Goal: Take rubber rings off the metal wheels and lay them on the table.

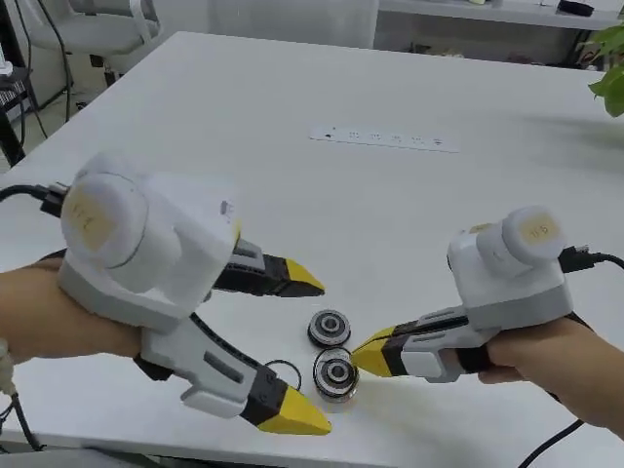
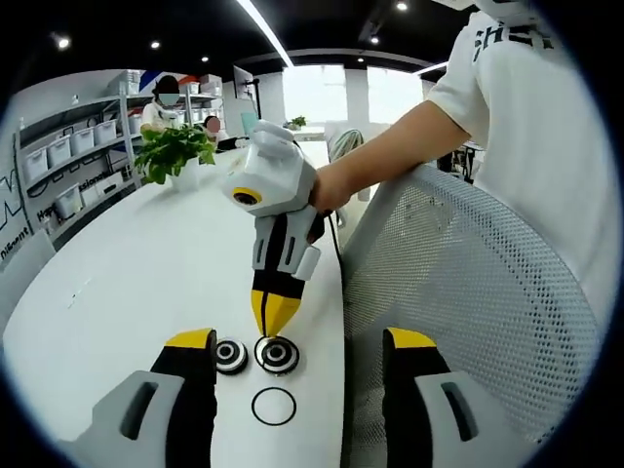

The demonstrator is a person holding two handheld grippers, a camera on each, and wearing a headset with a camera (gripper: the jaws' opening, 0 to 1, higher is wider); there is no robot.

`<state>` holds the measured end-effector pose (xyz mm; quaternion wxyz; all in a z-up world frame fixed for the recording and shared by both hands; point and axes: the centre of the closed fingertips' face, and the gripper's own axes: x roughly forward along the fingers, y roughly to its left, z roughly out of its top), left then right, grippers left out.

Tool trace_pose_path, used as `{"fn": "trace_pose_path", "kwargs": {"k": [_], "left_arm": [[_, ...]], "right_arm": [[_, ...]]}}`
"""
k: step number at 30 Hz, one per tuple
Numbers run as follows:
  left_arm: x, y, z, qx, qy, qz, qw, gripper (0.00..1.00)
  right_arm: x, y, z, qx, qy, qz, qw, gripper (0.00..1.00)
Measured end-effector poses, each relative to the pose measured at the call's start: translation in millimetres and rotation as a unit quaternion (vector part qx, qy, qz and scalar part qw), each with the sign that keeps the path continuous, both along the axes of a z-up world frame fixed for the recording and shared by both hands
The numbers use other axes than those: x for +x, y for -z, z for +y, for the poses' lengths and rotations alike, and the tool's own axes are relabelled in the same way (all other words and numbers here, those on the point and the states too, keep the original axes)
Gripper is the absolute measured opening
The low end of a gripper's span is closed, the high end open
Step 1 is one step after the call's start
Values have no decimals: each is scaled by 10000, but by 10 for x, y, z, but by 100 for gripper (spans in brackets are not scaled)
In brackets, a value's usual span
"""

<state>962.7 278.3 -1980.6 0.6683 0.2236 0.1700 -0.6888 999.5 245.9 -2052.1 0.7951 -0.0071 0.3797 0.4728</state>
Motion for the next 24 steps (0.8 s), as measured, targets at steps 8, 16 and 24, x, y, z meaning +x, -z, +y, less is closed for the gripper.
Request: {"fn": "trace_pose_path", "kwargs": {"k": [8,16,24], "left_arm": [[3,-14,330,-42,-591,-14,9982,73],[72,-103,565,-343,-1229,35,9918,76],[115,-143,744,-542,-1704,73,9839,79]], "right_arm": [[-16,-16,13,17,-22,19,10000,0],[-35,-19,21,10,-52,40,10000,0],[-21,-58,18,58,-14,14,10000,0]]}}
